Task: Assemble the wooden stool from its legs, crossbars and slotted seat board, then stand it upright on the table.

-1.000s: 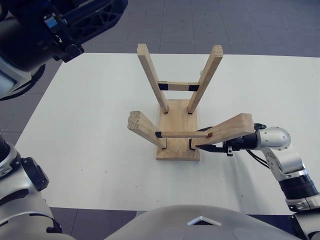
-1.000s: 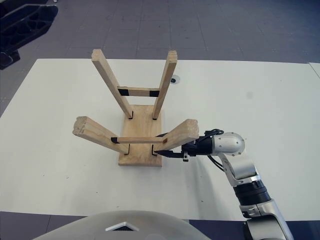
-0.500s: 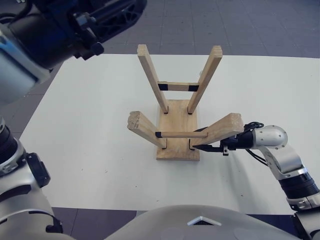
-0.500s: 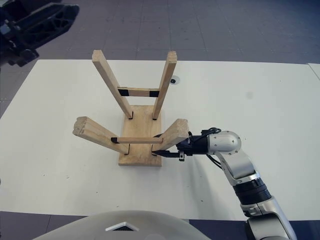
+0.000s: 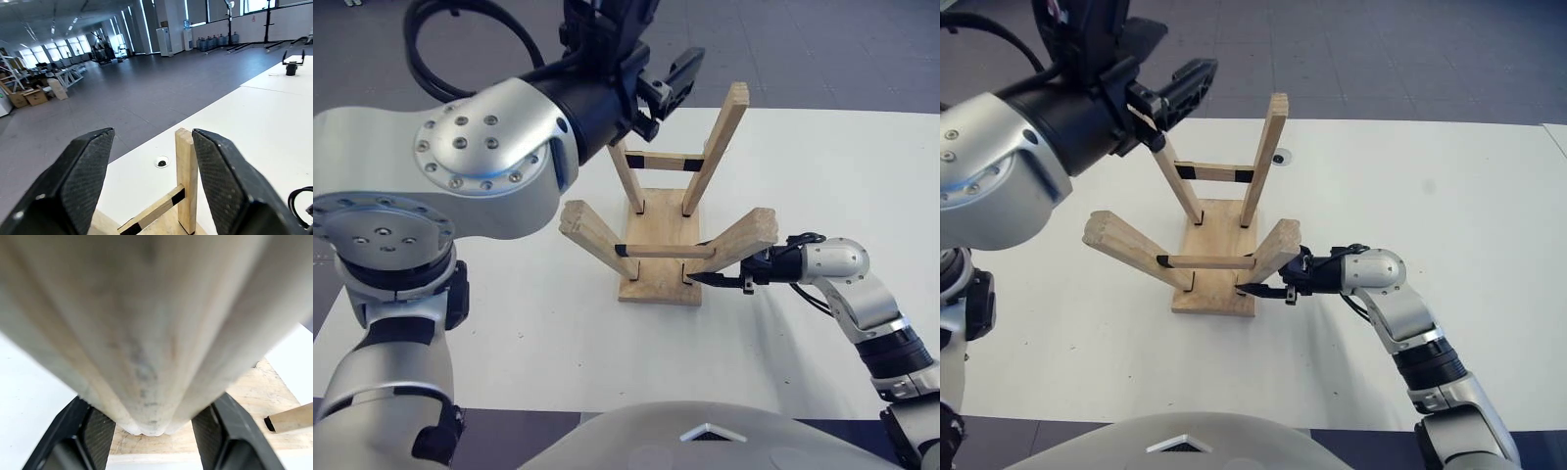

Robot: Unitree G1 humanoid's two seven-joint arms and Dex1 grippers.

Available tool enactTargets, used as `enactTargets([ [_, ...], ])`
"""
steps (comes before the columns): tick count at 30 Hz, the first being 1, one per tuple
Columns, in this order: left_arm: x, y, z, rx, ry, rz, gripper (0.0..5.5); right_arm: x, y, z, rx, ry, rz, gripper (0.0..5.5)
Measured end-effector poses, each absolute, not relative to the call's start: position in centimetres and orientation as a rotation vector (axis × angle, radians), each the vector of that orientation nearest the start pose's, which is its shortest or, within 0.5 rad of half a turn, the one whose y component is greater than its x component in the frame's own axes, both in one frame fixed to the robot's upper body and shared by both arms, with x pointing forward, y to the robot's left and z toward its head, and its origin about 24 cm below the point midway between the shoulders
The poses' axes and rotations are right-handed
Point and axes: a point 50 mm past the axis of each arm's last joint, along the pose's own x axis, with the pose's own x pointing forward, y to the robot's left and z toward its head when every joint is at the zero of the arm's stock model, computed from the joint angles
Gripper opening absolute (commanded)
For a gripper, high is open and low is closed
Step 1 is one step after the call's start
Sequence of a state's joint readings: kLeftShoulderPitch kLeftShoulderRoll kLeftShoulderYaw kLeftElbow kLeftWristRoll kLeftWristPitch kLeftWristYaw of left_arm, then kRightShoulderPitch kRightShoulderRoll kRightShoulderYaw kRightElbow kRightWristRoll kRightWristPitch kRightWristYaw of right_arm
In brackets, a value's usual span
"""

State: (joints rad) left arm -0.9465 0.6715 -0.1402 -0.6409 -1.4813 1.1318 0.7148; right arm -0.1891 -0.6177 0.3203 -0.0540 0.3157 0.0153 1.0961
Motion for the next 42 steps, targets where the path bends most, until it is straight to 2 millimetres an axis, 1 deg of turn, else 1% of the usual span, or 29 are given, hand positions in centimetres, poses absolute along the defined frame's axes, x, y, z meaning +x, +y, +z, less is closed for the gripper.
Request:
enactTargets([
  [2,23.7,9.3,28.6,0.216,-0.026,-0.511,2.93,24.1,-14.2,7.5,-0.334,0.11,1.403,2.03],
  [5,24.4,10.7,29.2,0.216,-0.025,-0.414,2.93,25.5,-13.8,7.3,-0.327,0.106,1.354,2.03],
  [8,24.6,11.1,29.3,0.201,-0.025,-0.361,2.93,27.6,-13.4,7.0,-0.319,0.098,1.283,2.03],
  [11,24.8,11.2,28.8,0.17,-0.004,-0.342,2.93,29.4,-13.0,6.8,-0.309,0.088,1.209,2.03],
  [13,24.8,10.7,28.3,0.112,0.022,-0.386,2.93,30.6,-12.9,6.6,-0.303,0.083,1.147,2.03],
  [14,24.7,10.1,28.1,0.06,0.025,-0.42,2.93,30.8,-12.9,6.5,-0.301,0.08,1.132,2.03],
  [17,24.2,7.6,27.8,-0.067,0.045,-0.541,2.93,31.1,-12.8,6.4,-0.303,0.069,1.127,2.03],
  [19,24.1,7.1,27.3,-0.079,0.059,-0.548,2.93,31.2,-12.8,6.3,-0.301,0.065,1.124,2.03],
  [20,24.7,6.9,26.5,-0.081,0.069,-0.539,2.76,31.2,-12.8,6.3,-0.299,0.066,1.122,2.03],
  [21,25.6,6.9,25.1,-0.072,0.104,-0.516,2.67,31.2,-12.8,6.3,-0.298,0.065,1.122,2.03],
  [22,26.7,7.0,23.0,-0.058,0.152,-0.479,2.53,31.3,-12.8,6.3,-0.297,0.061,1.12,2.03],
  [24,27.8,7.1,20.3,-0.043,0.209,-0.445,2.2,31.4,-12.7,6.4,-0.3,0.057,1.118,2.03],
  [28,28.7,6.6,19.4,-0.024,0.184,-0.459,1.62,31.4,-12.7,6.4,-0.301,0.058,1.117,2.03],
  [29,28.8,6.4,19.0,-0.03,0.191,-0.477,1.56,31.4,-12.7,6.4,-0.301,0.058,1.116,2.03],
  [31,28.9,5.9,19.1,-0.043,0.16,-0.51,1.56,31.4,-12.7,6.4,-0.3,0.058,1.116,2.03],
  [33,28.9,5.4,20.0,-0.055,0.096,-0.534,1.56,31.4,-12.7,6.4,-0.3,0.057,1.116,2.03],
  [35,28.8,5.1,22.4,-0.059,-0.035,-0.543,1.56,31.4,-12.6,6.4,-0.301,0.057,1.116,2.03],
  [37,28.7,5.2,23.6,-0.037,-0.104,-0.532,1.56,31.4,-12.6,6.4,-0.303,0.057,1.116,2.03],
  [38,28.7,5.2,23.5,-0.026,-0.102,-0.531,1.56,31.4,-12.6,6.4,-0.302,0.057,1.116,2.03],
  [39,28.7,5.3,22.5,-0.015,-0.065,-0.54,1.56,31.4,-12.6,6.4,-0.302,0.057,1.116,2.03],
  [40,28.6,5.4,20.4,-0.013,0.025,-0.558,1.56,31.4,-12.6,6.4,-0.301,0.057,1.117,2.03],
  [41,28.4,5.4,18.0,-0.008,0.132,-0.578,1.56,31.4,-12.6,6.4,-0.301,0.056,1.117,2.03],
  [42,27.9,5.6,14.5,-0.01,0.288,-0.594,1.56,31.4,-12.6,6.4,-0.301,0.057,1.117,2.03],
])
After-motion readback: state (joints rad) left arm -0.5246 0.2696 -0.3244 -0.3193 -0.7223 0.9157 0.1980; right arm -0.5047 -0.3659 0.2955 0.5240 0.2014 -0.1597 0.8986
